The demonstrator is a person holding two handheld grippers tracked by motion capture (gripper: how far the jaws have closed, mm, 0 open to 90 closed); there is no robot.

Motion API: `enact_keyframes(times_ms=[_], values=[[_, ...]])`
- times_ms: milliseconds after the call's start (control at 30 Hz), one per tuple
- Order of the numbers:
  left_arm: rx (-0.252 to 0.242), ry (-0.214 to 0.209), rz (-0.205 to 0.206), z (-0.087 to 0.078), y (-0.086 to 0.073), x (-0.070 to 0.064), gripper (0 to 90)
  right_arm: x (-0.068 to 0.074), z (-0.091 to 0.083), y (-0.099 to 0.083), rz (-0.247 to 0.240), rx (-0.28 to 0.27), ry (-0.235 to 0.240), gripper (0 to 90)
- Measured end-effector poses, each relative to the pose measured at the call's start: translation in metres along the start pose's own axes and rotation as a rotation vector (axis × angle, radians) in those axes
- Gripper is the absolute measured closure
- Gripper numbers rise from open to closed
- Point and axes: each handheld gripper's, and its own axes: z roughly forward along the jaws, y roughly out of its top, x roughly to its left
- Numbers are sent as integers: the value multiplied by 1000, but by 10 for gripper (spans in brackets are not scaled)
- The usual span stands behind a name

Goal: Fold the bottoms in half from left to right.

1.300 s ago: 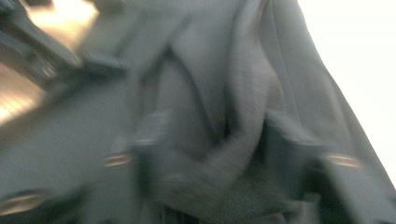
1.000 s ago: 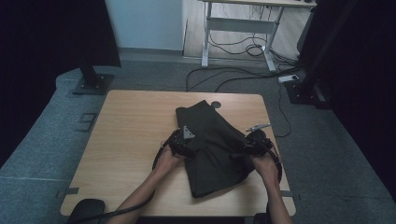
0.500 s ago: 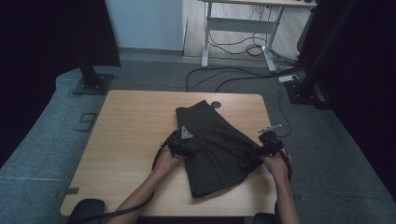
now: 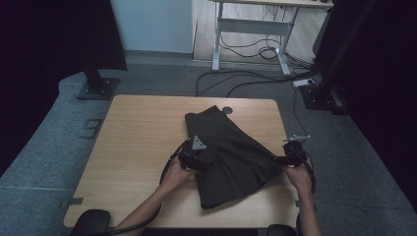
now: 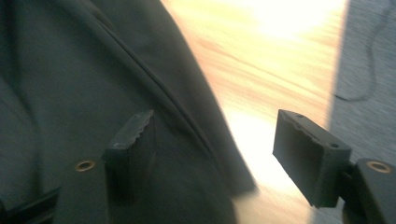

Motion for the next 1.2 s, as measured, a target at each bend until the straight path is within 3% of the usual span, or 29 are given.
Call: enact_keyframes(times_ms=[133, 200, 267, 300, 333, 467, 700, 900, 1000, 1200], values=[[51, 8, 33, 7, -16, -13, 131, 2, 19, 2, -8, 16, 15, 336], [35, -8, -7, 6, -21, -9, 141, 2, 28, 0, -12, 34, 43, 431], [33, -3, -9, 5, -24, -5, 142, 6, 35, -3, -11, 53, 78, 507], [43, 17, -7, 4, -25, -2, 143, 7, 34, -4, -7, 49, 79, 598], [50, 32, 1, 4, -25, 0, 159, 9, 33, -5, 12, 55, 111, 618], [58, 15, -45, -3, -33, 17, 146, 22, 29, -9, -5, 71, 129, 670], [70, 12, -151, -23, -55, 51, 147, 64, 21, -16, -105, 96, 188, 692], [69, 55, -196, -42, -73, 77, 147, 106, 17, -20, -180, 109, 245, 691], [74, 70, -210, -48, -79, 84, 147, 126, 15, -22, -209, 114, 264, 690], [83, 86, -226, -60, -89, 90, 153, 154, 9, -29, -250, 112, 292, 675]])
